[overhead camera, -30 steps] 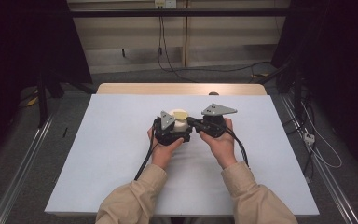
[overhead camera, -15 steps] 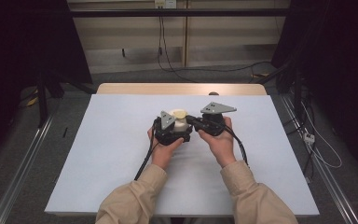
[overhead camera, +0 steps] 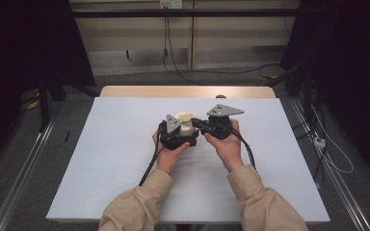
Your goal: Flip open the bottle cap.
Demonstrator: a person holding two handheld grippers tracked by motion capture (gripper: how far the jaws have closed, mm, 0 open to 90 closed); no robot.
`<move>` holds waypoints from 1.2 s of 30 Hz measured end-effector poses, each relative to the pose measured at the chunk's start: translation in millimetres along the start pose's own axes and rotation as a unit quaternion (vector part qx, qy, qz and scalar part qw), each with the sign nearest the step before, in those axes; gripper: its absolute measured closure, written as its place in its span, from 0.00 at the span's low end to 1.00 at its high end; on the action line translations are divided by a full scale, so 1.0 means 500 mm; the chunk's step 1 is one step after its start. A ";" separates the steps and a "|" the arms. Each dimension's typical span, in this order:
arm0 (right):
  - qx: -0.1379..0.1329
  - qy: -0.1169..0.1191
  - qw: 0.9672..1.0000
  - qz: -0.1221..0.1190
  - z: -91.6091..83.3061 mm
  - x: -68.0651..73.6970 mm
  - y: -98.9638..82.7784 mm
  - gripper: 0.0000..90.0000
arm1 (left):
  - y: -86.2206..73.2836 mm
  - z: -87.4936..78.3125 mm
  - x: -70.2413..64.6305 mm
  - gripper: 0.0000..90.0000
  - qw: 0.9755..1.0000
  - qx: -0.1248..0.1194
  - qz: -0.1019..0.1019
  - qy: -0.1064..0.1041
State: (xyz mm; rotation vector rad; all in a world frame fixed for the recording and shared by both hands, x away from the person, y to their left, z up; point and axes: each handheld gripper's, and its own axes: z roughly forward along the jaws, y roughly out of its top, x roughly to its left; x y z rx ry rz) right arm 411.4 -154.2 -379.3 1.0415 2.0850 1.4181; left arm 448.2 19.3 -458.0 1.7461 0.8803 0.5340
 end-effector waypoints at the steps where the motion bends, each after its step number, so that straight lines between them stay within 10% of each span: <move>1: -0.004 0.004 1.000 -0.002 0.000 0.000 0.000 1.00 | 0.000 0.000 0.000 0.06 1.000 0.000 0.000 0.000; 36: -0.014 0.003 1.000 -0.021 0.016 0.009 0.021 1.00 | 0.001 0.000 0.000 0.06 1.000 0.001 0.001 0.001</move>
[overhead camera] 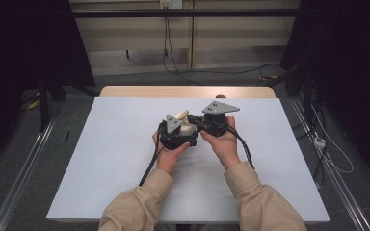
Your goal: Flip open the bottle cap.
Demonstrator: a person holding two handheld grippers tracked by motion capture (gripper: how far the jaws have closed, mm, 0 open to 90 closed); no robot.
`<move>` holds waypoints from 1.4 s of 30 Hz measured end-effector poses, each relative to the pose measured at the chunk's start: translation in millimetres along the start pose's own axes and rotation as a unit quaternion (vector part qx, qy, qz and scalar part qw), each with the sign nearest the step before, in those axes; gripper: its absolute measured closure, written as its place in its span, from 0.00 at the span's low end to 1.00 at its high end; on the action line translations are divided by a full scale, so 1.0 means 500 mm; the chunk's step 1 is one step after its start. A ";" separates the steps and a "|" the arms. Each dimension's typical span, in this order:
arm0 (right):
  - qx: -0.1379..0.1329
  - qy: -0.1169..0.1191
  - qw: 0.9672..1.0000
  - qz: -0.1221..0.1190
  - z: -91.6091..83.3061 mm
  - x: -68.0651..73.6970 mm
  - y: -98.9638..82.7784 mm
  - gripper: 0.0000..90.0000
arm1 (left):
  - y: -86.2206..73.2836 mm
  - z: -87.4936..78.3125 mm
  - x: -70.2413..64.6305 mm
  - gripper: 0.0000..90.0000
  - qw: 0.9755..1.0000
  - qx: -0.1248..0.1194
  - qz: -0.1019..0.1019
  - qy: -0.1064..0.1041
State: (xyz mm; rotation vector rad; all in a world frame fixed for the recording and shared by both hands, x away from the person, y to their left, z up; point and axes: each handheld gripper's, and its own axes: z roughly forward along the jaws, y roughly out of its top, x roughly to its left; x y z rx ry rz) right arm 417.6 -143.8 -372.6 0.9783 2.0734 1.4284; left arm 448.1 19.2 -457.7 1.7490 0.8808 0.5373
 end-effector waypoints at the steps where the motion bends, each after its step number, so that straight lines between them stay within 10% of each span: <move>1: 0.000 0.001 1.000 0.001 0.000 0.000 0.000 1.00 | 0.000 0.000 0.000 0.06 1.000 0.000 0.000 0.000; 42: -0.011 0.009 1.000 -0.017 0.014 0.008 0.019 1.00 | 0.000 0.000 -0.001 0.06 1.000 -0.001 -0.002 0.001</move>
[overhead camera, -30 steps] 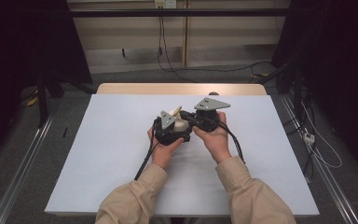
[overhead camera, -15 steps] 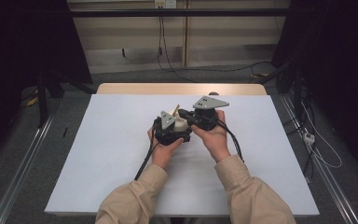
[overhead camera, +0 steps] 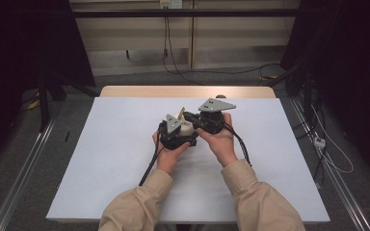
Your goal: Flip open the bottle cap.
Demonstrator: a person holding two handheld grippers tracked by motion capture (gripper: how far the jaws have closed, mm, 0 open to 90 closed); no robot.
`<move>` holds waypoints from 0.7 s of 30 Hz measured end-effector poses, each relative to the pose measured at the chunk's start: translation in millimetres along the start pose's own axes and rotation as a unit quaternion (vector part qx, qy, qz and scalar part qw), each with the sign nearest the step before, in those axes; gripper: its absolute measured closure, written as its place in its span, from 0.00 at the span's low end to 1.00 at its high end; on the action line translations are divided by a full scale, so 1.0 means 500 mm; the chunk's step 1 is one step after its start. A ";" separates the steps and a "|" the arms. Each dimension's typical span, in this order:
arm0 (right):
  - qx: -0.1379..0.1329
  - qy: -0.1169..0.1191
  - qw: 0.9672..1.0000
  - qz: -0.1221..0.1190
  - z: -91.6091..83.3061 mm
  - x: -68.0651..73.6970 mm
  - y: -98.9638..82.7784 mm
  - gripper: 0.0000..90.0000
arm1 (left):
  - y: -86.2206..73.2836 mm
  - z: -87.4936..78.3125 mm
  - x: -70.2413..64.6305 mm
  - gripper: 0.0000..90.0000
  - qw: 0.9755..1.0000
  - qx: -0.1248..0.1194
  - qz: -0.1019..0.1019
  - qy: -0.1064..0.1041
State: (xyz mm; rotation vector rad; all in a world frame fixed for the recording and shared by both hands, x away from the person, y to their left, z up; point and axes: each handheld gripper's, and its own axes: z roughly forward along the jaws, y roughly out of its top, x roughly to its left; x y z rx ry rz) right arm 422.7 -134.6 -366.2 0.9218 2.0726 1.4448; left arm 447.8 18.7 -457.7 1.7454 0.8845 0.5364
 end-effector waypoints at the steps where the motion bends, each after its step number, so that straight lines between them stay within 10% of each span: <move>1: -0.002 0.002 1.000 0.000 0.000 0.000 0.001 1.00 | 0.000 0.000 0.000 0.06 1.000 0.000 0.000 0.000; 21: -0.003 0.002 1.000 0.000 0.005 -0.002 0.000 1.00 | 0.000 0.000 -0.001 0.06 1.000 0.000 -0.001 0.001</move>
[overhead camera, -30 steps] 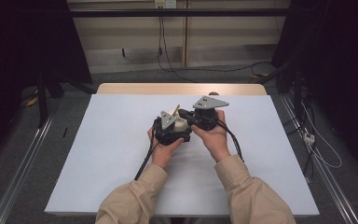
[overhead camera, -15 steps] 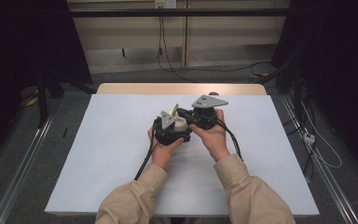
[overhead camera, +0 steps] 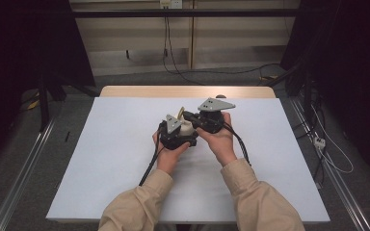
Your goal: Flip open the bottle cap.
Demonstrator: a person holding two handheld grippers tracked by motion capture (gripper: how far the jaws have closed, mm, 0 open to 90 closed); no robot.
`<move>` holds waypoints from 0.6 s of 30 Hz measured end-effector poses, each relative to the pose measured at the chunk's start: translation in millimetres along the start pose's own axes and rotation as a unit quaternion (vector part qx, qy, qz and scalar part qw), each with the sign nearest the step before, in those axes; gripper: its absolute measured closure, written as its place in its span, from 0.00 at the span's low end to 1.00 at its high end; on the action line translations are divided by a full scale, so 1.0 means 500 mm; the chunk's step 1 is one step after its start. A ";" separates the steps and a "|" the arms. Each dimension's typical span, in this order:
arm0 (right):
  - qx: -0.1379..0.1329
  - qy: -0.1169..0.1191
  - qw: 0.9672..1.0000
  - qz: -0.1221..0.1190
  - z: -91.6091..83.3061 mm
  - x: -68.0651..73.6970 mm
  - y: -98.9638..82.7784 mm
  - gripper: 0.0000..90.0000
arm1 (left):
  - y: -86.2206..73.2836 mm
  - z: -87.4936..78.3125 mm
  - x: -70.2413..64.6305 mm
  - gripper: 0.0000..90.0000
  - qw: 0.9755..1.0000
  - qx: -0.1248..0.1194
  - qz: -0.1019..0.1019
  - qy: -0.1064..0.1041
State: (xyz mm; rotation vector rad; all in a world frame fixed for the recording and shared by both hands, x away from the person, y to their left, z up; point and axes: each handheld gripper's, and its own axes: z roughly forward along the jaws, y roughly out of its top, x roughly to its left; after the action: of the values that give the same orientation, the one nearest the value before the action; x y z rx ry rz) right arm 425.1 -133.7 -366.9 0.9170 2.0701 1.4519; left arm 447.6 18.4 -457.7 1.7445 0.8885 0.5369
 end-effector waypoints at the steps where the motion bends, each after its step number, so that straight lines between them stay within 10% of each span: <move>1: -0.001 0.000 1.000 0.000 0.000 -0.001 0.000 1.00 | 0.000 0.000 0.000 0.06 1.000 0.000 0.001 -0.001; 18: -0.004 0.001 1.000 -0.003 0.003 -0.001 0.004 1.00 | 0.000 0.000 0.000 0.06 1.000 0.000 0.000 0.000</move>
State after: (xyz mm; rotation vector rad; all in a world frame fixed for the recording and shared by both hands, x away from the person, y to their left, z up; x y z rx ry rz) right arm 427.2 -132.8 -365.5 0.9054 2.0653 1.4587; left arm 447.6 18.4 -457.6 1.7454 0.8886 0.5374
